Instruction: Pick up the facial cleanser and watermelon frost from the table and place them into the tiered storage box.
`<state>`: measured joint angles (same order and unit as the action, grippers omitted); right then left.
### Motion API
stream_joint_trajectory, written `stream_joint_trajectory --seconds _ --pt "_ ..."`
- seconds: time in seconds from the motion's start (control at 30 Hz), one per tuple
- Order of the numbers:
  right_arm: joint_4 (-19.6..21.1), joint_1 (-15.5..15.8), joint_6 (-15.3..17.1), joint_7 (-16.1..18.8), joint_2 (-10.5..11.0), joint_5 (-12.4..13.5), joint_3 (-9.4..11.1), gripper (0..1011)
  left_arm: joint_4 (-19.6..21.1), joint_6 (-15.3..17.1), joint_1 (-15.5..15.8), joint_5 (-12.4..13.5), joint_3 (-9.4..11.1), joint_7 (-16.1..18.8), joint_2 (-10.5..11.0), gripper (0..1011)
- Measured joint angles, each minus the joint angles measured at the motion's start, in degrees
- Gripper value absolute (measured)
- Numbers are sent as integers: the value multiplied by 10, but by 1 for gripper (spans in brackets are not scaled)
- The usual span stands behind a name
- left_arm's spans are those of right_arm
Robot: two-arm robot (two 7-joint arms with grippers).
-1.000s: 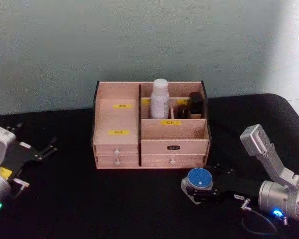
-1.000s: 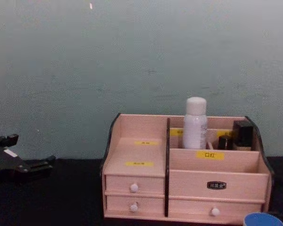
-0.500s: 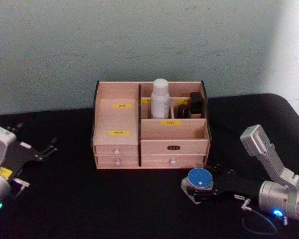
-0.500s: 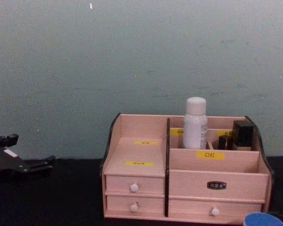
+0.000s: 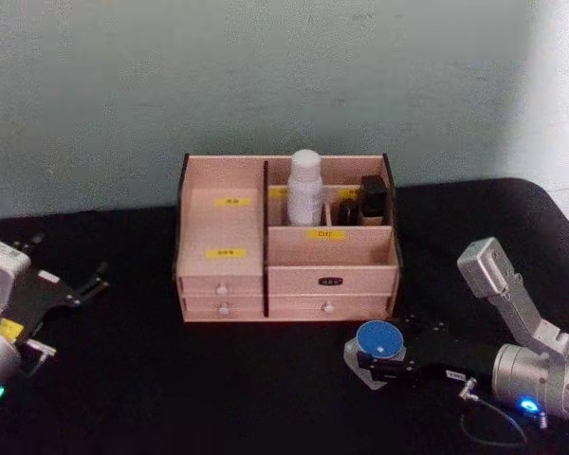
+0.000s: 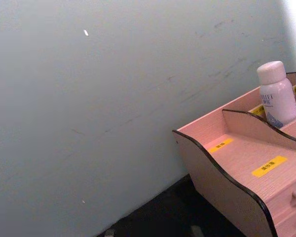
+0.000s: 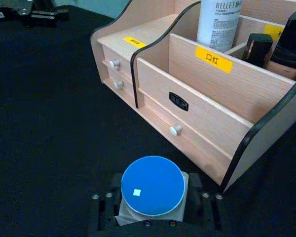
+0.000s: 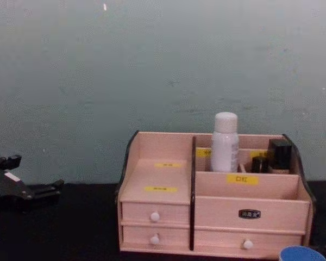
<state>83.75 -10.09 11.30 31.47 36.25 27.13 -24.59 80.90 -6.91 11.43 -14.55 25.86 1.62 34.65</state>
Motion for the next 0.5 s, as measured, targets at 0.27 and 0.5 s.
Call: stream_joint_trajectory --seconds 0.27,0.5 --pt "0 0 -1 0 0 1 0 759 0 0 0 0 0 0 0 1001" --pt "0 0 -1 0 0 1 0 730 0 0 0 0 0 0 0 1001"
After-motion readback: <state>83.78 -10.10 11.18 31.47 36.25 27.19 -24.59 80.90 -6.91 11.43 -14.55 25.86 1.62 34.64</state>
